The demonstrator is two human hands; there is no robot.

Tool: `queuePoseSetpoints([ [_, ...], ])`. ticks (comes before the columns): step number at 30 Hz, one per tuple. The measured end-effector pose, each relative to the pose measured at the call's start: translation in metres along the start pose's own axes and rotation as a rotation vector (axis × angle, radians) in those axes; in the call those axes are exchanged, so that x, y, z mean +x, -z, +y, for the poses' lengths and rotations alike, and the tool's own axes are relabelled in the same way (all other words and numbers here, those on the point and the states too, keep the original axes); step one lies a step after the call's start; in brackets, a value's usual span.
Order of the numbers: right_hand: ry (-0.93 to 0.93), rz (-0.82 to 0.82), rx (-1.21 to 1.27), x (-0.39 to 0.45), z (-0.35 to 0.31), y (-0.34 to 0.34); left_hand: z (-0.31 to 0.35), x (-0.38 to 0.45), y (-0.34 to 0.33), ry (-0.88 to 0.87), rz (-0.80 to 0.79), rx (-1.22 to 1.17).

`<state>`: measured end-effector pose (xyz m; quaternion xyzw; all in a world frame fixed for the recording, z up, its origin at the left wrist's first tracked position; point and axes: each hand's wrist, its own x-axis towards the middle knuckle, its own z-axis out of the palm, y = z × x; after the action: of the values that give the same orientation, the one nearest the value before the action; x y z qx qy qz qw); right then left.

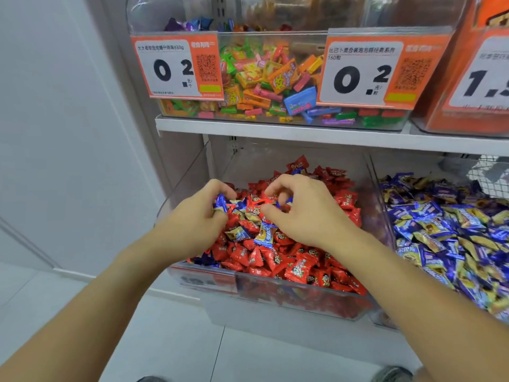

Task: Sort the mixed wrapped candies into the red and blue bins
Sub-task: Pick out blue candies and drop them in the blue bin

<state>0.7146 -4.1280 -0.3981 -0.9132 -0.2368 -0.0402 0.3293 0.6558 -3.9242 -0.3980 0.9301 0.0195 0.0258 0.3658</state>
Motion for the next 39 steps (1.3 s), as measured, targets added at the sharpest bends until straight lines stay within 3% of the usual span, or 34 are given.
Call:
queuePoseSetpoints([
  [4, 0.026, -0.265, -0.217, 0.001, -0.004, 0.003, -0.001, -0.006, -0.004, -0.109, -0.110, 0.335],
  [7, 0.063, -0.396, -0.271, -0.004, -0.002, 0.002, -0.005, -0.003, -0.004, -0.099, -0.083, 0.359],
  [15, -0.060, -0.264, 0.181, -0.006, 0.021, 0.029, -0.001, -0.002, 0.008, -0.029, -0.015, 0.070],
  [20, -0.092, -0.321, 0.069, -0.007, 0.032, 0.035, 0.006, 0.005, -0.002, -0.031, 0.012, -0.049],
  [24, -0.006, -0.431, -0.200, -0.009, 0.031, 0.028, 0.012, 0.012, -0.012, -0.037, 0.001, -0.069],
  [31, 0.046, -0.232, -0.178, -0.014, 0.034, 0.039, 0.025, 0.015, -0.028, -0.073, 0.019, -0.100],
  [36, -0.146, -0.022, 0.301, -0.028, 0.028, 0.052, 0.072, 0.009, -0.058, -0.109, 0.022, -0.347],
  [39, -0.199, 0.094, 0.345, -0.044, 0.032, 0.059, 0.106, 0.006, -0.082, -0.195, -0.037, -0.385],
])
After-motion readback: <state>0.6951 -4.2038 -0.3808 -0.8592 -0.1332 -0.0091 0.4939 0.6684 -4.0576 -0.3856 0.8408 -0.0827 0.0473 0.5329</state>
